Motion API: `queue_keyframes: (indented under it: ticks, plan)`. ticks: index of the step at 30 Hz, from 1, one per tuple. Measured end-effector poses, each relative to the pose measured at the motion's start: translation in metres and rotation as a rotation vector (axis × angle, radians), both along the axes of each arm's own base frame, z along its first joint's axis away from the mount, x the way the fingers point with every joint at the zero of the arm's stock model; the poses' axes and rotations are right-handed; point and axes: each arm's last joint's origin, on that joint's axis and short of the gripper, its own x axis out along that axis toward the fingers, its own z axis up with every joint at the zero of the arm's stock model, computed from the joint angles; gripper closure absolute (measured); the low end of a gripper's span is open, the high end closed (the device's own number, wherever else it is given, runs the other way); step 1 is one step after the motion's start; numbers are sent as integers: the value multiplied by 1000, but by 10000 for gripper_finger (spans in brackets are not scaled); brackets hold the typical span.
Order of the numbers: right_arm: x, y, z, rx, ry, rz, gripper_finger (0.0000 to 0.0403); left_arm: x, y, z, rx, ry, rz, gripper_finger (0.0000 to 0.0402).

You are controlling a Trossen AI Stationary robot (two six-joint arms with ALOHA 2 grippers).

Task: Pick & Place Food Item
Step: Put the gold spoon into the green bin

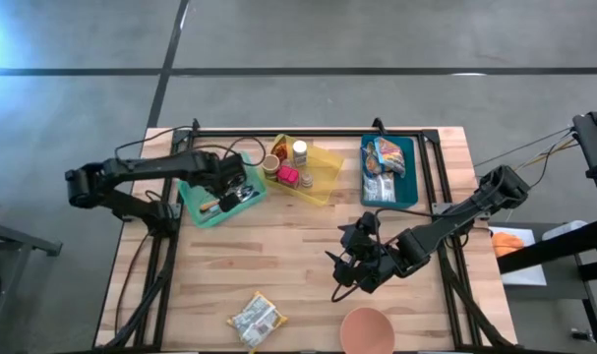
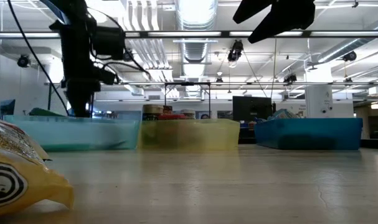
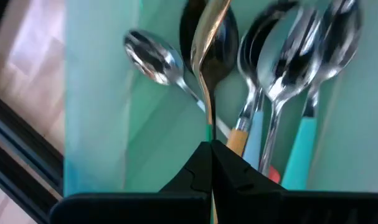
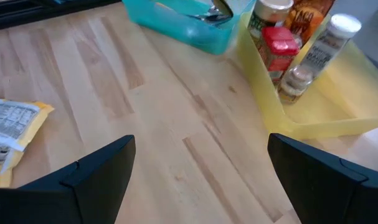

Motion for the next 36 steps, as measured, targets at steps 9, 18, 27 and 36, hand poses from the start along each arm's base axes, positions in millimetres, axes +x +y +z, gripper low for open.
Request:
queue_keyframes:
  ticks: [9, 18, 27, 36]
  plan:
    - [-1, -1, -5, 35, 1, -20, 38, 3, -1, -25, -90, -13, -53, 401]
    - [-1, -1, -5, 36, 2, -19, 38, 1, -4, -34, -128, -38, -57, 401]
    - [-1, -1, -5, 34, 4, -17, 38, 1, -4, -35, -138, -51, -31, 401]
    - [-2, 0, -5, 34, 4, -16, 38, 5, -4, -44, -157, -13, 7, 401]
